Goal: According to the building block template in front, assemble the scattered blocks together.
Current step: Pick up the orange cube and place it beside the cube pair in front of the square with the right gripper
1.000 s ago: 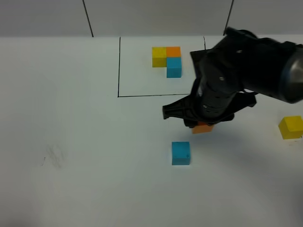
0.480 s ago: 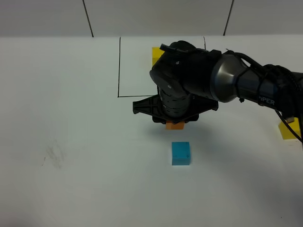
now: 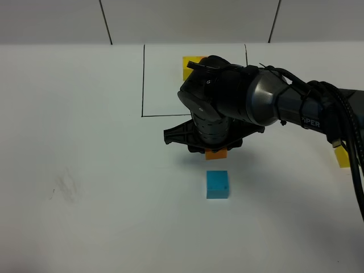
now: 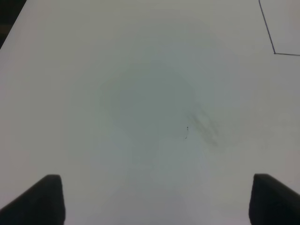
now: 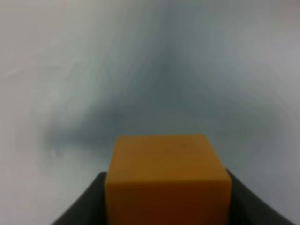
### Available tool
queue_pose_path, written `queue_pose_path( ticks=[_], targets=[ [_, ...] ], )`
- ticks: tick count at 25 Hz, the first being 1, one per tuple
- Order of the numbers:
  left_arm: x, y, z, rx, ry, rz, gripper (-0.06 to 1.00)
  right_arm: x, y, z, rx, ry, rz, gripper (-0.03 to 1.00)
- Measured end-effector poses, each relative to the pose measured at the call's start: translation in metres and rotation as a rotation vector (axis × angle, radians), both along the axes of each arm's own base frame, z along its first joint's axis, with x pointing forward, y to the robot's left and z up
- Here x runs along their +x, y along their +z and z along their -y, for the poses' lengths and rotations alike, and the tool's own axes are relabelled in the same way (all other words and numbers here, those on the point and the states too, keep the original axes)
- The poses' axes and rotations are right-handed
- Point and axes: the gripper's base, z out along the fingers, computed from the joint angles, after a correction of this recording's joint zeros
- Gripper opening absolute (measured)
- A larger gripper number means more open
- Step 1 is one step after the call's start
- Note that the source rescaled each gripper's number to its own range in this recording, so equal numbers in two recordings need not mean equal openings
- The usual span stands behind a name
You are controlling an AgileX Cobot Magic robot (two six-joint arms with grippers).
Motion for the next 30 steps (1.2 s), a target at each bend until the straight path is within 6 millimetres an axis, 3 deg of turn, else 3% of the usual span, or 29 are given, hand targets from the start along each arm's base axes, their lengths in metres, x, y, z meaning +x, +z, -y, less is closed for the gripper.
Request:
queue_pose_path(
  ticks=[9, 15, 25, 30],
  targets=[
    [0.0, 0.0, 0.0, 0.0, 0.0, 0.0, 0.68, 0.0, -0.024, -0.003, -0.023, -0.009, -0.058, 0.25],
    [0.0, 0.0, 0.0, 0.0, 0.0, 0.0, 0.68, 0.0, -0.026, -0.003, -0.027, -0.012, -0.066, 0.24],
    [0.0, 0.0, 0.0, 0.0, 0.0, 0.0, 0.68, -0.002, -0.049, -0.005, -0.043, -0.035, -0.133, 0.24],
    [0.0, 0.0, 0.0, 0.0, 0.0, 0.0, 0.68, -0.002, -0.049, -0.005, -0.039, -0.044, -0.132, 0.24]
  ],
)
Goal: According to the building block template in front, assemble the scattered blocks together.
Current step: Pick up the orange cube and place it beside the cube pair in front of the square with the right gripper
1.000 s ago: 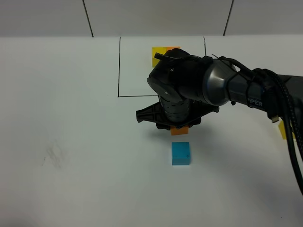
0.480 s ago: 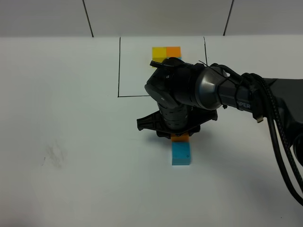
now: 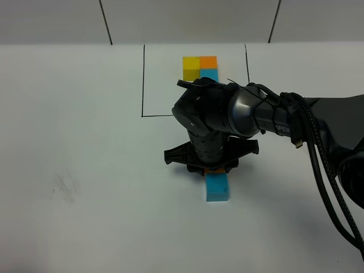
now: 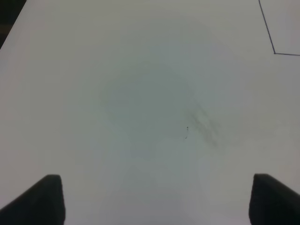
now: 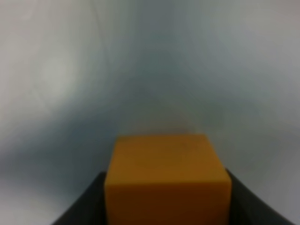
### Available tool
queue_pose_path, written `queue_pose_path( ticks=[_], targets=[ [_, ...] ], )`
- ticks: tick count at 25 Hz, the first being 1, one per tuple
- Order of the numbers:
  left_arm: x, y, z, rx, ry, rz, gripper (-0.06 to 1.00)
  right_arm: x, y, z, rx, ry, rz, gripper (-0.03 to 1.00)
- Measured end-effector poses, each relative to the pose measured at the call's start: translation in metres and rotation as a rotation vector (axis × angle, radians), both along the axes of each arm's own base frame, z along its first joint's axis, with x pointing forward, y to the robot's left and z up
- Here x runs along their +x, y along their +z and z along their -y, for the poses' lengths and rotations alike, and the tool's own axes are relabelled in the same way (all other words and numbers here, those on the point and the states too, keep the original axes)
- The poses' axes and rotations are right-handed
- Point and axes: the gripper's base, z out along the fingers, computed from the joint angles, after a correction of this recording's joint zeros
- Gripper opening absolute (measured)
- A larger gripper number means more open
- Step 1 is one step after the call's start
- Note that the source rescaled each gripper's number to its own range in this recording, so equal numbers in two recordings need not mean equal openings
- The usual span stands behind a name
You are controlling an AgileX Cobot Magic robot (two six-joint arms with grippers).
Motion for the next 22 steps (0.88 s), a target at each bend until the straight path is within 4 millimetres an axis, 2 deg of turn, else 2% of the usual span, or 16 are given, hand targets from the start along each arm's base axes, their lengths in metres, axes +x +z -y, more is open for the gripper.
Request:
queue_pose_path(
  ticks=[18, 20, 21, 22],
  targets=[
    [0.0, 0.0, 0.0, 0.0, 0.0, 0.0, 0.68, 0.0012, -0.0001, 0.0004, -0.003, -0.017, 0.015, 0.24],
    [0.0, 0.0, 0.0, 0.0, 0.0, 0.0, 0.68, 0.0014, -0.0002, 0.0003, -0.001, -0.017, 0.017, 0.29],
    [0.0, 0.0, 0.0, 0.0, 0.0, 0.0, 0.68, 0.0019, -0.0005, 0.0002, -0.001, -0.014, 0.021, 0.35],
    [0.0, 0.0, 0.0, 0.0, 0.0, 0.0, 0.68, 0.0022, -0.0004, 0.0002, -0.003, -0.01, 0.025, 0.45]
  ],
)
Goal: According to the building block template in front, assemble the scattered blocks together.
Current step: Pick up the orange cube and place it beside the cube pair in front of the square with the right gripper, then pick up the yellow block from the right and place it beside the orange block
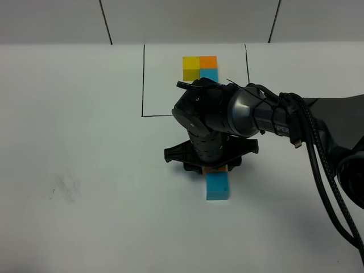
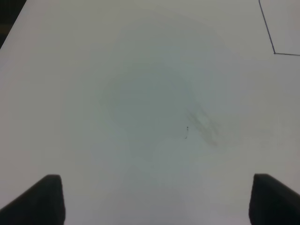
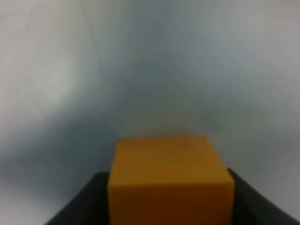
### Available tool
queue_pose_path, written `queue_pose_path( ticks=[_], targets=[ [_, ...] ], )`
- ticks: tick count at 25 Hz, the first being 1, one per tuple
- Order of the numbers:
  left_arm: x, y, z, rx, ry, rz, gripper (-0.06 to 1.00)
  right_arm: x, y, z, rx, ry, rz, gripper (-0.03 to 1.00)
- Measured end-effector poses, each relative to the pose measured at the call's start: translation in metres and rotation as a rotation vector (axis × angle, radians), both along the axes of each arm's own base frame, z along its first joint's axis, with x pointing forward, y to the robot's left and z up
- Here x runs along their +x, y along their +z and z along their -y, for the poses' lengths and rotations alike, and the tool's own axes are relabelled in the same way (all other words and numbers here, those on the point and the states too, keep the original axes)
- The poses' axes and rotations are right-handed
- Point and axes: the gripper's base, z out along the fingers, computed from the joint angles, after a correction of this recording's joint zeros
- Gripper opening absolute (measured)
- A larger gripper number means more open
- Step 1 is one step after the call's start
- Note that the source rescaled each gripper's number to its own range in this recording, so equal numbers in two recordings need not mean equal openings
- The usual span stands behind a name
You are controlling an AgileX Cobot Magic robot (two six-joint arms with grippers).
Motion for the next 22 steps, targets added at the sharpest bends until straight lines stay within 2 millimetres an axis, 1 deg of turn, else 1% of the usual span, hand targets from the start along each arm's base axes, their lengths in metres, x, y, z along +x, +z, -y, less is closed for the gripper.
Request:
queue_pose_path(
  ticks=[1, 2, 4, 6, 7, 11, 14, 16, 19, 22],
  targets=[
    [0.0, 0.0, 0.0, 0.0, 0.0, 0.0, 0.68, 0.001, 0.0, 0.0, -0.005, 0.01, 0.007, 0.54],
    [0.0, 0.0, 0.0, 0.0, 0.0, 0.0, 0.68, 0.002, 0.002, 0.0, -0.006, 0.023, 0.021, 0.64],
    [0.0, 0.0, 0.0, 0.0, 0.0, 0.0, 0.68, 0.004, 0.01, 0.001, -0.002, 0.043, 0.057, 0.82],
    [0.0, 0.0, 0.0, 0.0, 0.0, 0.0, 0.68, 0.006, 0.025, 0.003, -0.004, 0.07, 0.109, 0.94],
    [0.0, 0.0, 0.0, 0.0, 0.0, 0.0, 0.68, 0.007, 0.036, 0.004, -0.005, 0.084, 0.14, 0.96],
    [0.0, 0.0, 0.0, 0.0, 0.0, 0.0, 0.68, 0.01, 0.078, 0.016, -0.048, 0.139, 0.279, 0.99],
    [0.0, 0.0, 0.0, 0.0, 0.0, 0.0, 0.68, 0.007, 0.116, 0.034, -0.122, 0.138, 0.358, 0.99],
    [0.0, 0.0, 0.0, 0.0, 0.0, 0.0, 0.68, 0.006, 0.145, 0.054, -0.185, 0.129, 0.407, 1.0],
    [0.0, 0.0, 0.0, 0.0, 0.0, 0.0, 0.68, 0.003, 0.18, 0.09, -0.27, 0.122, 0.42, 1.0],
    [0.0, 0.0, 0.0, 0.0, 0.0, 0.0, 0.68, 0.002, 0.205, 0.124, -0.282, 0.133, 0.408, 1.0]
  ],
)
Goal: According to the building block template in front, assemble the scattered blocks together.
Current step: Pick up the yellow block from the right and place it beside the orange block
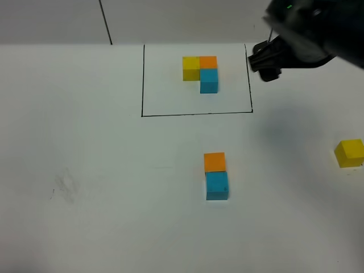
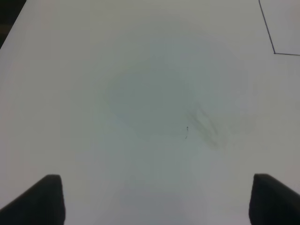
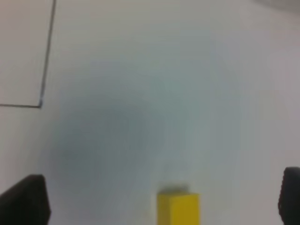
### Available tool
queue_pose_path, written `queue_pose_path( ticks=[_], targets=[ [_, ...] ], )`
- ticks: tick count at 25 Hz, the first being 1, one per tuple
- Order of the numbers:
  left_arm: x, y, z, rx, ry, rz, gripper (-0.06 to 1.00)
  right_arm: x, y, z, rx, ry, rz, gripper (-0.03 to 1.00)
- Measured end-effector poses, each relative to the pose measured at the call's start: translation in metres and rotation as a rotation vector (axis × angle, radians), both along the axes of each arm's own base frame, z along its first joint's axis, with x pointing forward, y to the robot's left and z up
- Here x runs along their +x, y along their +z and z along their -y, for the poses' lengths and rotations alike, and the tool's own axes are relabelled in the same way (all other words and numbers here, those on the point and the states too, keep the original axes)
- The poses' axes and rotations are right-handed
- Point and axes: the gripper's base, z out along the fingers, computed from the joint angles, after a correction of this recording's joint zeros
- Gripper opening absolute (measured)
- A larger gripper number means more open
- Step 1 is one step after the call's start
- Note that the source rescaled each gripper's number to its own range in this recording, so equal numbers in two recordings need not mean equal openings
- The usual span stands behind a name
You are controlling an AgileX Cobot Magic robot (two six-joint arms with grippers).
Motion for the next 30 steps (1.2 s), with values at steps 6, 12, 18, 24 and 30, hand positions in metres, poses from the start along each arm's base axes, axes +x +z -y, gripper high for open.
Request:
queue_pose_path(
  ticks=[6, 12, 18, 24, 30],
  targets=[
    [0.0, 0.0, 0.0, 0.0, 0.0, 0.0, 0.68, -0.008, 0.031, 0.064, 0.088, -0.022, -0.055, 0.98],
    [0.0, 0.0, 0.0, 0.0, 0.0, 0.0, 0.68, -0.011, 0.041, 0.121, 0.156, -0.112, -0.081, 0.92],
    [0.0, 0.0, 0.0, 0.0, 0.0, 0.0, 0.68, -0.013, 0.021, 0.146, 0.264, -0.114, -0.191, 0.84],
    [0.0, 0.0, 0.0, 0.0, 0.0, 0.0, 0.68, -0.025, -0.035, 0.177, 0.248, -0.192, -0.308, 0.82],
    [0.0, 0.0, 0.0, 0.0, 0.0, 0.0, 0.68, -0.026, -0.073, 0.172, 0.299, -0.149, -0.275, 0.81]
  ],
)
